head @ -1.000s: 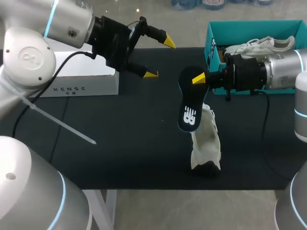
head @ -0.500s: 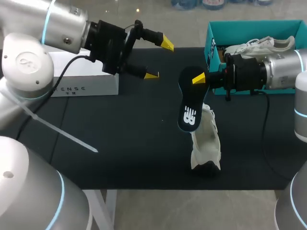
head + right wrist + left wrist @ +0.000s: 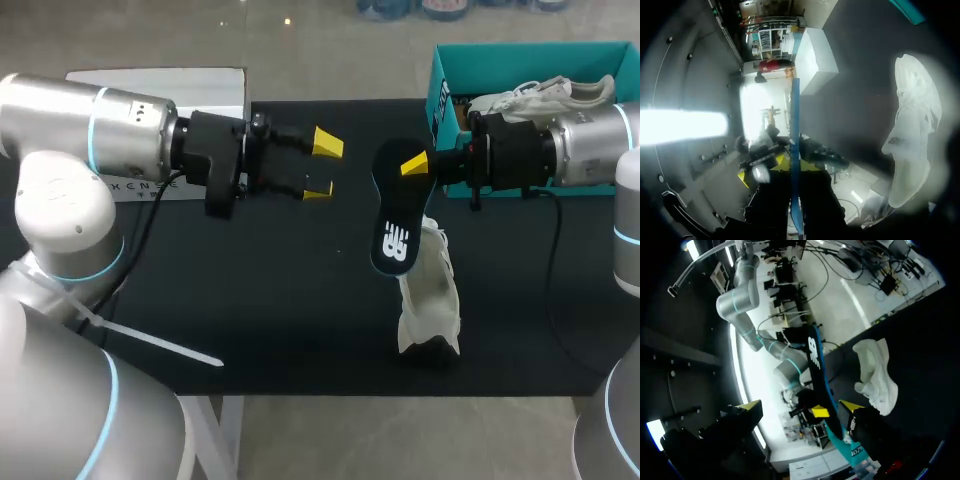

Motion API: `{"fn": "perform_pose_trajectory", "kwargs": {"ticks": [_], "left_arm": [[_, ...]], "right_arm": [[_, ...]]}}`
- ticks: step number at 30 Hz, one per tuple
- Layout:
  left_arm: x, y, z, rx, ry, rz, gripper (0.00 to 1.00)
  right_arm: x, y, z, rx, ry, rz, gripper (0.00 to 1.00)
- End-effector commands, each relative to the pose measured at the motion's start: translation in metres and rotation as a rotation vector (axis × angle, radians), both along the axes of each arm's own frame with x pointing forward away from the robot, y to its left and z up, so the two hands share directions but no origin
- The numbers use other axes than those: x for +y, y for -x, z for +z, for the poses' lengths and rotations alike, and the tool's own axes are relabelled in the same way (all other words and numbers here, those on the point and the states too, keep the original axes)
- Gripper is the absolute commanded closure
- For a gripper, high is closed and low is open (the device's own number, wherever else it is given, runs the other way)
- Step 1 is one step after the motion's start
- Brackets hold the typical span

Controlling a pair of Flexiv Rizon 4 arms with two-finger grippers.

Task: Take the shoe out of the shoebox, open the shoe tongue, remove and reinsert the insole, then place the shoe into the shoebox

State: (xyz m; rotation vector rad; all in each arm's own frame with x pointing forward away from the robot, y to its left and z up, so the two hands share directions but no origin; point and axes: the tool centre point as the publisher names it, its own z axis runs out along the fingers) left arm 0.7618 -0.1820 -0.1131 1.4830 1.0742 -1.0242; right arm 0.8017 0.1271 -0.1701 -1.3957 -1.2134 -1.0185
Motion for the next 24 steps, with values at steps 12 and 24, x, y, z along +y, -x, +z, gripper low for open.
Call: {"fn": "perform_pose_trajectory", "kwargs": {"ticks": [12,24], "left_arm": [[-0.038,-0.019,-0.035,0.118,0.121,-0.050,0.00],[-0.066,-0.029,-0.051,0.192,0.175,-0.107,0.00]], "right_arm": [[0.000,0.001,0.001,0.001,0.004,-0.002,1.00],[0.000,0.001,0.001,0.001,0.004,-0.002,1.00]]}}
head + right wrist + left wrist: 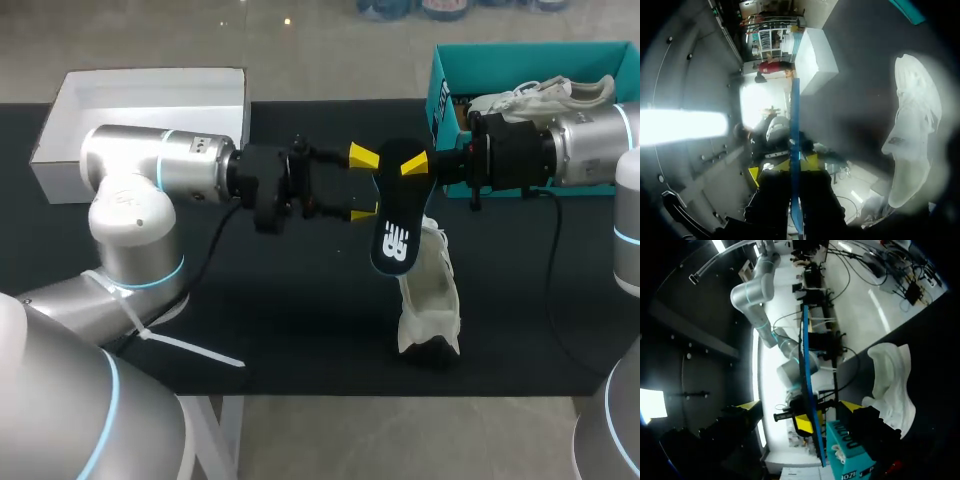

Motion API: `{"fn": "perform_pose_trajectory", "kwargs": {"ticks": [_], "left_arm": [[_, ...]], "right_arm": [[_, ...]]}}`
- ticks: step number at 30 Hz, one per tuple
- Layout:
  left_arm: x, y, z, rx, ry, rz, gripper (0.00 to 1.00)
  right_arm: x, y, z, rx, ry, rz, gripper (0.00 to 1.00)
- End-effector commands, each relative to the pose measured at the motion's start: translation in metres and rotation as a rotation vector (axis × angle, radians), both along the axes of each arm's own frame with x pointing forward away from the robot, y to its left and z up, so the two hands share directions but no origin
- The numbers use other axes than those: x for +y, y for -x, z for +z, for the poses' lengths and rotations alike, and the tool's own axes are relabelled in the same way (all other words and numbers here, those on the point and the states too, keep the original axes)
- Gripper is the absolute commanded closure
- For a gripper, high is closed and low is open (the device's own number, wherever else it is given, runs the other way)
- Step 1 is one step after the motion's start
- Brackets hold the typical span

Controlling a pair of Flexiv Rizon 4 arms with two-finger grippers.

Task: Take the shoe out of the shoebox, open the shoe tongue, remove and reinsert the insole, then place the shoe into the shoebox

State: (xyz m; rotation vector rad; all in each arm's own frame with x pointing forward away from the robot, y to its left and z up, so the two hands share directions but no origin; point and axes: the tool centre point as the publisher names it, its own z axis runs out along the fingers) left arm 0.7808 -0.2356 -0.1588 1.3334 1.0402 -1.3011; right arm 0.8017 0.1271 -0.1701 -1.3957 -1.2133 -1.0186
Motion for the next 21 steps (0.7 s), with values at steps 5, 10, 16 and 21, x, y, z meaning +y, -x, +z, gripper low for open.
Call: {"fn": "perform_pose_trajectory", "kwargs": {"ticks": [5,10,16,21], "left_arm": [[-0.015,-0.009,-0.005,-0.004,0.020,-0.024,0.00],[-0.019,-0.008,-0.004,-0.011,0.021,-0.028,0.00],[-0.022,-0.006,-0.003,-0.019,0.013,-0.027,0.59],[-0.025,-0.006,-0.005,-0.014,0.014,-0.027,0.88]], "right_arm": [[0.000,0.001,0.001,0.001,0.004,-0.002,1.00],[0.000,0.001,0.001,0.001,0.004,-0.002,1.00],[0.000,0.001,0.001,0.001,0.004,-0.002,1.00],[0.000,0.001,0.001,0.001,0.004,-0.002,1.00]]}}
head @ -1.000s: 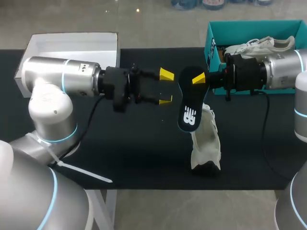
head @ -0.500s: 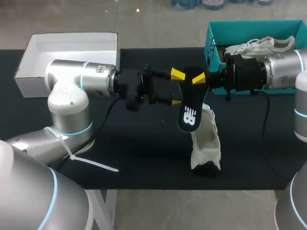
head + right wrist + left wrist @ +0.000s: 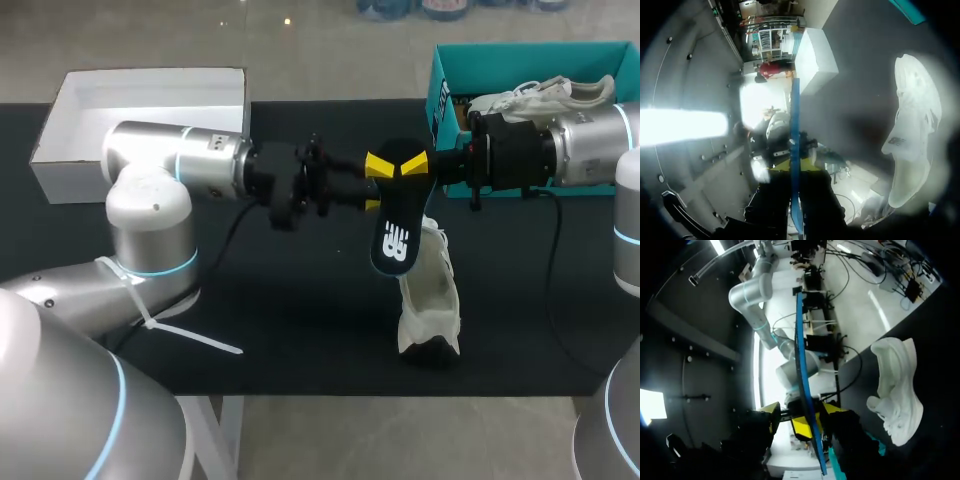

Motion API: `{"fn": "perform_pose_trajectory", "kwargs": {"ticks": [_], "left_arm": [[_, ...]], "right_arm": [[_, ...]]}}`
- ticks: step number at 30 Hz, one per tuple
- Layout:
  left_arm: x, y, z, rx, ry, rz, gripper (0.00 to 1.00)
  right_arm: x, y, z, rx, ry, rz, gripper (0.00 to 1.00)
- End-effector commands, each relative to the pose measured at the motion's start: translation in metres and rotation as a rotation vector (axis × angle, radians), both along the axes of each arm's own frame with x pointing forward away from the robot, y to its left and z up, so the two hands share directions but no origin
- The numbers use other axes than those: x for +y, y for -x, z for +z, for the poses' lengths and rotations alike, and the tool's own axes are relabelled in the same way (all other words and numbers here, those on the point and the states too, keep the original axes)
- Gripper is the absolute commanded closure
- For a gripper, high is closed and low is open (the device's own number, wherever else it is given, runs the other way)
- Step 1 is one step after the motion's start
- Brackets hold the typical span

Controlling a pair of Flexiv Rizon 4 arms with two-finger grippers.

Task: Take the shoe out of the shoebox, open the shoe tongue, remove and reinsert the insole, then place the shoe into the shoebox

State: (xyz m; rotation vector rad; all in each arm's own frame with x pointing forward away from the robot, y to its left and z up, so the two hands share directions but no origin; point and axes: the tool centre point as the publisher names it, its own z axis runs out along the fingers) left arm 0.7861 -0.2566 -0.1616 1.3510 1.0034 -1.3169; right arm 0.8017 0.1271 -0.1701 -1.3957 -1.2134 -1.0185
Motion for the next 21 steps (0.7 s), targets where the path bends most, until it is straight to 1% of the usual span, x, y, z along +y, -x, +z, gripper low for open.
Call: {"fn": "perform_pose_trajectory", "kwargs": {"ticks": [1,2,15,21], "left_arm": [[-0.0043,-0.0002,-0.0021,0.003,0.001,0.005,0.99],[-0.0050,-0.0001,-0.0024,0.006,0.001,0.008,1.00],[-0.0067,0.0020,-0.0037,0.037,0.012,0.025,1.00],[-0.0063,0.0035,0.0004,0.043,0.015,0.028,1.00]], "right_arm": [[0.0003,0.0008,0.0005,0.001,0.004,-0.002,1.00],[0.0003,0.0008,0.0005,0.001,0.004,-0.002,1.00],[0.0003,0.0008,0.0005,0.001,0.004,-0.002,1.00],[0.0003,0.0008,0.0005,0.001,0.004,-0.002,1.00]]}}
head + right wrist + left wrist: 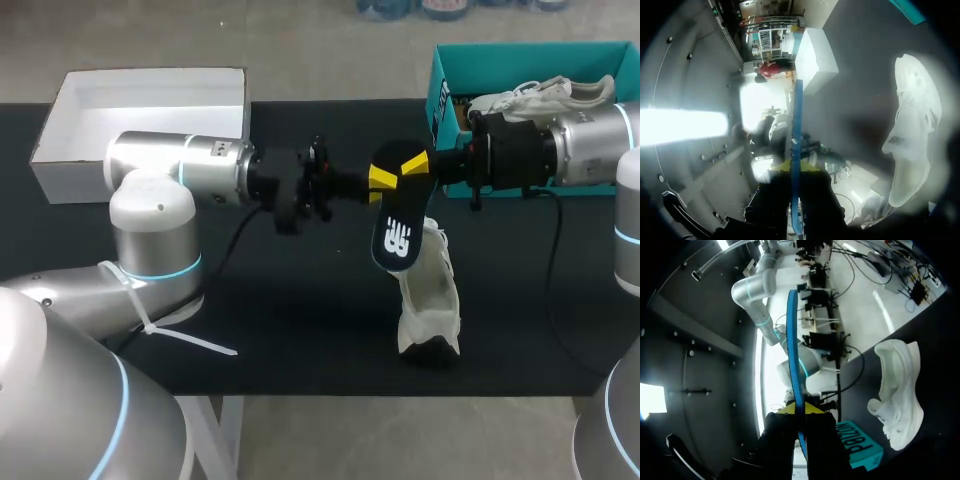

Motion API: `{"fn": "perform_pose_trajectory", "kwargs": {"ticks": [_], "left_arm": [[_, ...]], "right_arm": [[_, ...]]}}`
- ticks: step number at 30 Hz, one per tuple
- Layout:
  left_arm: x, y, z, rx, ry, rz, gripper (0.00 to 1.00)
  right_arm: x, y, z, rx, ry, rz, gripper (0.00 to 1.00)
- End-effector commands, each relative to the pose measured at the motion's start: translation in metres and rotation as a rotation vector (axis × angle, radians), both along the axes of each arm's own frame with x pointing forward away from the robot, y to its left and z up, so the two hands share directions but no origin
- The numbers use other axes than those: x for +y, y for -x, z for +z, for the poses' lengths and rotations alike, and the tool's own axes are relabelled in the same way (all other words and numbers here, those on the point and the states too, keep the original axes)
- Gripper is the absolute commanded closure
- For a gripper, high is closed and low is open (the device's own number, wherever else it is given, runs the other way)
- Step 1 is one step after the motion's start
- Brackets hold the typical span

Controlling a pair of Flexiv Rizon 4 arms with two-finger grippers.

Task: Take the shoe out of the shoebox, open the shoe tongue, remove and reinsert the insole, then place the shoe into the shoebox

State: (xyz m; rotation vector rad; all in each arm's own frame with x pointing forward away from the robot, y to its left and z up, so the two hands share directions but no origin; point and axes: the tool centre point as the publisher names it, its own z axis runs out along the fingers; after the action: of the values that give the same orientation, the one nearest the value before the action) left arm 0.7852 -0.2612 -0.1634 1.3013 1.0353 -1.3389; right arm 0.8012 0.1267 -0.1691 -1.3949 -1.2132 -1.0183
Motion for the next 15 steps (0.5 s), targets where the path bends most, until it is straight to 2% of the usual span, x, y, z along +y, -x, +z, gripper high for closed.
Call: {"fn": "perform_pose_trajectory", "kwargs": {"ticks": [1,5,6,7,11,15], "left_arm": [[-0.001,0.003,0.002,0.002,-0.004,0.009,1.00],[0.003,0.002,0.002,0.005,-0.008,0.018,1.00],[0.004,0.002,0.001,0.006,-0.007,0.019,1.00],[0.005,0.002,0.001,0.007,-0.008,0.020,1.00],[0.008,0.005,0.000,0.012,-0.014,0.024,1.00],[0.013,0.007,-0.001,0.018,-0.014,0.026,1.00]], "right_arm": [[0.001,0.000,-0.001,0.001,0.005,-0.002,1.00],[0.001,0.000,-0.001,0.001,0.005,-0.002,1.00],[0.001,0.000,-0.001,0.001,0.005,-0.002,0.80],[0.001,0.000,-0.001,0.001,0.005,-0.002,0.00],[0.001,0.000,-0.001,0.001,0.005,-0.002,0.00],[-0.025,0.002,-0.003,-0.019,0.067,-0.068,0.00]]}}
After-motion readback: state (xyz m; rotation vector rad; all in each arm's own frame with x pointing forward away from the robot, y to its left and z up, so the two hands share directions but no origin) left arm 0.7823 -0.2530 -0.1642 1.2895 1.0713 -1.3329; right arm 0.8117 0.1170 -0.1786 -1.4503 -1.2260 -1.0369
